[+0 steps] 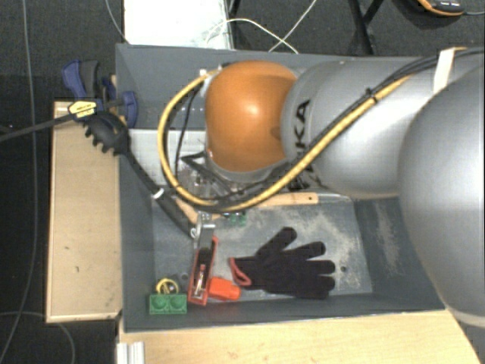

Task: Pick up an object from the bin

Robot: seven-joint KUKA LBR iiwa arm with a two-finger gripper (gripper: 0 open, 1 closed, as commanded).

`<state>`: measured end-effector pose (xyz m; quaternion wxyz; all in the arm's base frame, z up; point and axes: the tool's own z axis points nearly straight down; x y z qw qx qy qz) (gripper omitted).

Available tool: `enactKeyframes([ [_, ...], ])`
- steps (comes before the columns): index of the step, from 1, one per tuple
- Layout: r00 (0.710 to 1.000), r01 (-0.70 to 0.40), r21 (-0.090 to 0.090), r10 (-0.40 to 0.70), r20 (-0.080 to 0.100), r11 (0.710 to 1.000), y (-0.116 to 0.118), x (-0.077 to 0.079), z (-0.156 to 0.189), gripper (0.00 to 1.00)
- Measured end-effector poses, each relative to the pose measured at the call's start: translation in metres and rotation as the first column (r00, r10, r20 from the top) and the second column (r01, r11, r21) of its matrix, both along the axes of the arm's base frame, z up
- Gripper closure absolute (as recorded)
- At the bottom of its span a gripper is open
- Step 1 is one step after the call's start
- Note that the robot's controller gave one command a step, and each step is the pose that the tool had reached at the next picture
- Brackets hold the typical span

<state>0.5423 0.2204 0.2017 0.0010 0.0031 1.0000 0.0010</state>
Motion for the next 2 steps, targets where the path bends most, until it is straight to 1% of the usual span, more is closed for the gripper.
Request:
enactKeyframes([
  [1,1.000,0.001,0.000,-0.001,0.000,1.000,0.000,0.000,0.000,0.00],
  [2,0.991,-0.135,0.000,0.135,-0.005,0.991,0.022,-0.050,-0.064,0.00],
])
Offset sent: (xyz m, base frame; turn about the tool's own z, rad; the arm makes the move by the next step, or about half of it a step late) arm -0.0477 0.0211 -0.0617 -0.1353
